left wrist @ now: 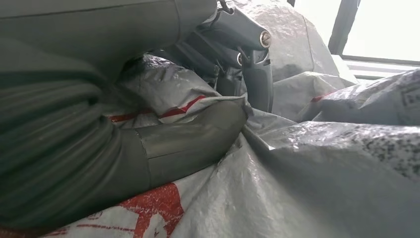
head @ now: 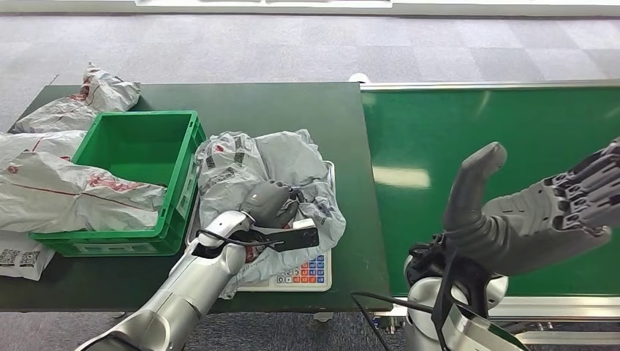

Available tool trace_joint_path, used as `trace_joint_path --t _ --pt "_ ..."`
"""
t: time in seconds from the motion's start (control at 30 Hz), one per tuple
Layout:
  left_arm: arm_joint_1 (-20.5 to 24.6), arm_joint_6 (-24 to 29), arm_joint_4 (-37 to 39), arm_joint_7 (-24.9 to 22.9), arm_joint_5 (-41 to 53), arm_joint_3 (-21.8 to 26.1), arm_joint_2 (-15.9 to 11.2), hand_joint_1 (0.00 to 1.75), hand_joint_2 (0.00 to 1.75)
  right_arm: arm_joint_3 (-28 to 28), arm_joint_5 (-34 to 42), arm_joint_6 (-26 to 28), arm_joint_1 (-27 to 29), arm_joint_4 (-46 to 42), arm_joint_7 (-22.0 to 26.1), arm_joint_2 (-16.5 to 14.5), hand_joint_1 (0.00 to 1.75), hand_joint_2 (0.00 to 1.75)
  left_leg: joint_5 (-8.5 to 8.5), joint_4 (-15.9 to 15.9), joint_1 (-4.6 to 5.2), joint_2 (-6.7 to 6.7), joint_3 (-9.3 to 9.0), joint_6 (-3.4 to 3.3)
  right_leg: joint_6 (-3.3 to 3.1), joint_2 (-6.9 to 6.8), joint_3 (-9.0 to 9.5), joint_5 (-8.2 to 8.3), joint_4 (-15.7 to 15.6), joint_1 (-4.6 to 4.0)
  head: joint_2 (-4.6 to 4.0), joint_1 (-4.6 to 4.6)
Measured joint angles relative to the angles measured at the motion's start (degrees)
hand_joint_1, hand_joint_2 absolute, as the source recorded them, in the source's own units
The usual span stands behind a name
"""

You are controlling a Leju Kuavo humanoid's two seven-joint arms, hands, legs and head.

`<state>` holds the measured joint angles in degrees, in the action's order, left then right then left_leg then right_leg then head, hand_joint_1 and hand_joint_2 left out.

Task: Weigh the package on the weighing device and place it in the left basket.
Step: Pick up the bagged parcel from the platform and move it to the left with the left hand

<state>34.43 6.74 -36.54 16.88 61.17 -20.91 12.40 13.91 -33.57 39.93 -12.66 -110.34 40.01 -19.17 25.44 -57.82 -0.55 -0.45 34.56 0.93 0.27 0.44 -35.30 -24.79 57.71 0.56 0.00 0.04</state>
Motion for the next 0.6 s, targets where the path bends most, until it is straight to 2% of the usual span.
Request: trace_joint_path --t 0.3,0.4,0.47,0.6 --pt "0.3 0.5 0.2 -0.5 0.4 -0.5 -0.1 1.75 1.75 0.0 0.0 0.0 0.0 0.3 0.0 0.0 0.00 1.75 0.00 0.0 0.00 0.00 0.01 0.00 0.00 0.00 0.00 0.00 0.0 0.00 0.00 0.00" --pt "0.5 2.2 0.1 -2.3 1.7 -0.5 -0.2 1.75 1.75 0.0 -0.1 0.0 0.0 0.4 0.0 0.0 0.00 1.75 0.00 0.0 0.00 0.00 0.00 0.00 0.00 0.00 0.00 0.00 0.0 0.00 0.00 0.00" --pt "0.7 6.9 -0.3 -6.5 4.9 -0.5 -0.6 1.75 1.75 0.0 -0.4 0.0 0.0 0.4 0.0 0.0 0.00 1.75 -0.01 0.0 -0.01 0.00 0.00 0.01 -0.01 0.02 -0.02 0.01 0.0 -0.01 0.00 0.00" --pt "2.1 22.7 -4.5 -18.4 14.5 0.5 -3.2 1.75 1.75 -0.1 -1.0 0.0 0.2 0.3 0.0 0.0 0.00 1.75 -0.05 0.0 -0.04 0.02 0.01 0.07 -0.05 0.07 -0.05 0.03 0.0 -0.05 0.00 -0.01"
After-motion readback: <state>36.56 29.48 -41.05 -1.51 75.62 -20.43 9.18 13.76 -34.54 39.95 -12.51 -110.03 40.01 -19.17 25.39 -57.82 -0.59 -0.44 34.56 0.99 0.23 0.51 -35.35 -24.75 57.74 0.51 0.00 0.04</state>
